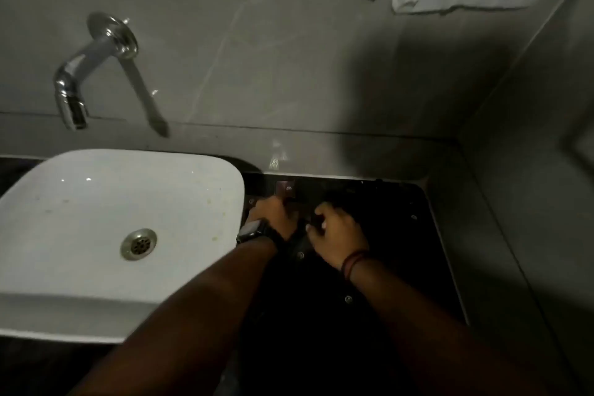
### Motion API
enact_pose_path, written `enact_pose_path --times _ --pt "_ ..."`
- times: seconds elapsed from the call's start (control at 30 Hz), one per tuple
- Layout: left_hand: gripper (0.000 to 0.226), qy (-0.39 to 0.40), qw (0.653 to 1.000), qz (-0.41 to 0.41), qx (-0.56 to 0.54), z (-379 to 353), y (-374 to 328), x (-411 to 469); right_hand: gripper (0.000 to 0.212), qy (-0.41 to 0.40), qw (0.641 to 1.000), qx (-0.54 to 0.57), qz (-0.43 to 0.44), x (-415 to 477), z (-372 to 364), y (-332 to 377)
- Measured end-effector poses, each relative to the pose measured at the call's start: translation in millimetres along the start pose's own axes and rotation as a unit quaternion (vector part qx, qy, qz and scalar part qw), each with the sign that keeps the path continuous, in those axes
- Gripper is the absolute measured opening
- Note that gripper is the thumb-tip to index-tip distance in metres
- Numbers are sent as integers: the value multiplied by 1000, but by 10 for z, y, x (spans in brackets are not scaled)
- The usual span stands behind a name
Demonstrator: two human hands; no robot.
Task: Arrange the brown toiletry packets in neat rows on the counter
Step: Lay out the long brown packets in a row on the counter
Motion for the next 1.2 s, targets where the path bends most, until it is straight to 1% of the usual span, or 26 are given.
enact_pose_path --times 0.03,0.07,0.13,0.17,0.23,0.3,0.4,0.53,0.67,0.73,0.8,0.93,1.03,1.07,1.13,1.2 --pt "26 7 999 38 -7 -63 68 21 35 63 998 -19 7 -17 -152 -10" --pt "27 3 997 70 -14 -138 141 69 36 115 992 -36 36 -3 -316 2" --pt "31 19 993 115 -10 -306 287 149 42 199 974 -69 88 -54 -639 1" --pt "33 29 992 124 -3 -379 321 196 47 213 966 -95 116 -45 -747 12" --pt "38 46 992 114 24 -482 330 308 58 212 950 -158 166 -7 -917 28" --pt "46 54 992 100 49 -555 312 416 66 223 940 -181 183 9 -1017 23" --pt "60 73 989 113 68 -593 287 518 67 239 939 -178 174 54 -1021 14" --pt "71 91 984 121 92 -606 254 551 64 289 931 -188 120 110 -962 -63" --pt "73 83 984 97 128 -638 242 485 66 298 937 -168 63 136 -909 -181" --pt "68 81 984 81 133 -667 264 432 64 292 943 -151 52 130 -896 -196" --pt "67 85 984 79 135 -699 305 355 62 282 948 -137 48 109 -877 -199" --pt "75 80 983 102 128 -725 418 161 54 244 963 -101 42 62 -785 -225" --pt "71 82 981 132 116 -755 524 -63 51 200 977 -72 26 19 -716 -266" --pt "68 81 980 137 118 -771 559 -164 49 197 977 -73 19 -7 -706 -274" --pt "63 65 979 136 139 -806 602 -397 43 214 969 -126 7 -55 -715 -274" --pt "59 33 977 108 179 -861 632 -659 37 224 962 -157 -8 -93 -721 -258"
Point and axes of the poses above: each hand's wrist, its own x-axis towards the middle knuckle, its own z-axis out of the back of the hand, y = z × x, the point moved 4 cm from there along x, towards the middle knuckle, and after that the axes turned 11 degrees about -x, right-handed, at the moved point
